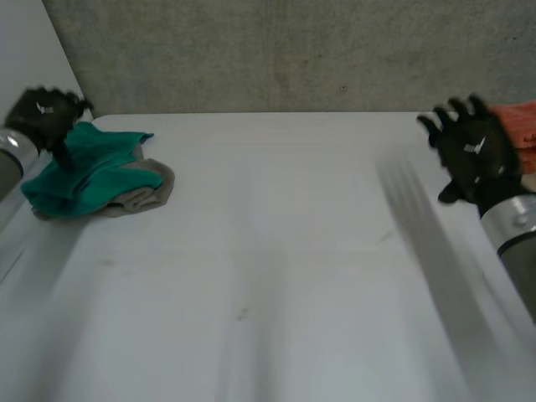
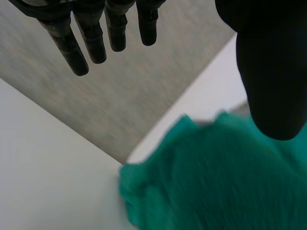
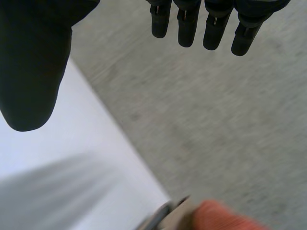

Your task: Fold the laundry.

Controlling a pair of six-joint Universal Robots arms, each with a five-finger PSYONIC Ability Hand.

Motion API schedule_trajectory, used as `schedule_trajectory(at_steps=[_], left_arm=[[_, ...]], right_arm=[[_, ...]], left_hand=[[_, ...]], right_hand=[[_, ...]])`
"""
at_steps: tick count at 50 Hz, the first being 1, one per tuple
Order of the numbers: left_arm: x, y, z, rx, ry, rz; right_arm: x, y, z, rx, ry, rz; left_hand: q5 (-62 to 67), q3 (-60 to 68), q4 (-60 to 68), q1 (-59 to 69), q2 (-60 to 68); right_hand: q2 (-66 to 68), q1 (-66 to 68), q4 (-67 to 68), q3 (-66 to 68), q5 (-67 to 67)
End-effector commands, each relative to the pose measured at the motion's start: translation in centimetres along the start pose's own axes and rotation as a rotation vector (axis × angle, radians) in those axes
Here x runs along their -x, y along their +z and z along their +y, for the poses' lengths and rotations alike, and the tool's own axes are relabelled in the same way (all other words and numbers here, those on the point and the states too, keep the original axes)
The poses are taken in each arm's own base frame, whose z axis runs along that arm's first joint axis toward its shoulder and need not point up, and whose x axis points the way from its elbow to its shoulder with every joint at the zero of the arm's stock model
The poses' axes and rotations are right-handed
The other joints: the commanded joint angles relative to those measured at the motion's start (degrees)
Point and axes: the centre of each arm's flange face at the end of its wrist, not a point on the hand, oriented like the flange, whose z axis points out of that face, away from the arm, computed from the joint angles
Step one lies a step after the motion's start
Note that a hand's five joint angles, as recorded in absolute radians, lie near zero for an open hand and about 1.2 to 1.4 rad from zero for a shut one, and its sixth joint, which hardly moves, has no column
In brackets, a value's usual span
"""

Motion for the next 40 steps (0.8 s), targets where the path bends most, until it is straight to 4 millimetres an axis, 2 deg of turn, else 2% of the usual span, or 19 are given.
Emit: schedule_trajectory(at_steps=[1, 6, 8, 9, 13, 14, 17, 18, 21, 22, 25, 28, 30, 31, 34, 36, 37, 39, 40], left_arm=[[-0.5, 3.2, 6.2, 0.026, -0.029, 0.025], [-1.3, 4.2, 8.1, 0.028, -0.033, 0.036], [-1.7, 4.4, 7.9, 0.018, -0.032, 0.04], [-1.7, 4.5, 7.8, 0.013, -0.029, 0.038], [-1.9, 4.7, 5.5, -0.046, -0.011, -0.001], [-1.7, 4.3, 2.7, -0.088, -0.004, -0.022], [-1.2, 2.7, -2.4, -0.159, -0.014, -0.054], [-1.0, 1.4, -5.5, -0.21, -0.036, -0.064], [-1.1, -0.9, -10.5, -0.307, -0.091, -0.062], [-1.5, -2.6, -13.6, -0.376, -0.14, -0.05], [-2.1, -6.2, -18.9, -0.49, -0.261, -0.004], [-3.4, -8.8, -21.5, -0.541, -0.39, 0.06], [-4.5, -9.6, -22.1, -0.547, -0.452, 0.098], [-6.0, -10.2, -22.6, -0.546, -0.506, 0.142], [-8.4, -10.9, -23.0, -0.53, -0.579, 0.198], [-11.2, -10.8, -21.9, -0.462, -0.643, 0.238], [-13.4, -10.3, -20.2, -0.394, -0.675, 0.26], [-15.9, -10.0, -18.8, -0.33, -0.692, 0.293], [-18.8, -9.9, -17.4, -0.268, -0.693, 0.331]], right_arm=[[0.9, -0.6, 1.8, 0.067, 0.008, -0.028], [0.9, -0.6, 2.0, 0.07, 0.008, -0.026], [0.8, -0.5, 2.1, 0.072, 0.009, -0.026], [0.9, -0.5, 2.1, 0.073, 0.009, -0.027], [0.7, -0.5, 2.2, 0.074, 0.008, -0.022], [0.7, -0.5, 2.2, 0.076, 0.008, -0.019], [0.7, -0.5, 2.2, 0.076, 0.009, -0.021], [0.7, -0.5, 2.2, 0.076, 0.009, -0.021], [0.6, -0.5, 2.1, 0.074, 0.008, -0.02], [0.6, -0.5, 2.1, 0.074, 0.008, -0.02], [0.6, -0.5, 2.1, 0.075, 0.008, -0.021], [0.7, -0.6, 2.2, 0.079, 0.01, -0.023], [0.8, -0.7, 2.2, 0.081, 0.011, -0.026], [0.9, -0.8, 2.3, 0.083, 0.012, -0.027], [0.9, -0.9, 2.3, 0.084, 0.014, -0.028], [0.9, -0.9, 2.2, 0.084, 0.015, -0.026], [0.8, -0.8, 2.2, 0.084, 0.016, -0.024], [0.8, -0.9, 2.2, 0.086, 0.016, -0.023], [0.8, -0.9, 2.2, 0.086, 0.018, -0.022]], left_hand=[[-0.1, -0.3, 0.5, 1.5, 0.7], [18.5, 18.3, 19.1, 20.1, 19.3], [57.6, 57.4, 58.2, 59.2, 58.4], [67.0, 66.8, 67.7, 68.7, 67.8], [67.1, 66.9, 67.8, 68.8, 67.9], [67.1, 66.9, 67.8, 68.8, 67.9], [67.1, 66.9, 67.8, 68.8, 67.9], [67.1, 66.9, 67.8, 68.8, 67.9], [67.1, 66.9, 67.8, 68.8, 67.9], [67.1, 66.9, 67.8, 68.8, 67.9], [67.1, 66.9, 67.8, 68.8, 67.9], [67.1, 66.9, 67.8, 68.8, 67.9], [67.1, 66.9, 67.8, 68.8, 67.9], [67.1, 66.9, 67.8, 68.8, 67.9], [67.1, 66.9, 67.8, 68.8, 67.9], [67.1, 66.9, 67.8, 68.8, 67.9], [67.1, 66.9, 67.8, 68.8, 67.9], [67.1, 66.9, 67.8, 68.8, 67.9], [67.1, 66.9, 67.8, 68.8, 67.9]], right_hand=[[-2.2, -2.9, -2.1, -1.8, -2.6], [-2.2, -2.9, -2.1, -1.8, -2.6], [-2.2, -2.9, -2.1, -1.8, -2.6], [-2.2, -2.9, -2.1, -1.8, -2.6], [-2.2, -2.9, -2.1, -1.8, -2.6], [-2.2, -2.9, -2.1, -1.8, -2.6], [-2.2, -2.9, -2.1, -1.8, -2.6], [-2.2, -2.9, -2.1, -1.8, -2.6], [-2.2, -2.9, -2.1, -1.8, -2.6], [-2.2, -2.9, -2.1, -1.8, -2.6], [-2.2, -2.9, -2.1, -1.8, -2.6], [-2.2, -2.9, -2.1, -1.8, -2.6], [-2.2, -2.9, -2.1, -1.8, -2.6], [-2.2, -2.9, -2.1, -1.8, -2.6], [-2.2, -2.9, -2.1, -1.8, -2.6], [-2.2, -2.9, -2.1, -1.8, -2.6], [-2.2, -2.9, -2.1, -1.8, -2.6], [-2.2, -2.9, -2.1, -1.8, -2.6], [-2.2, -2.9, -2.1, -1.8, -2.6]])
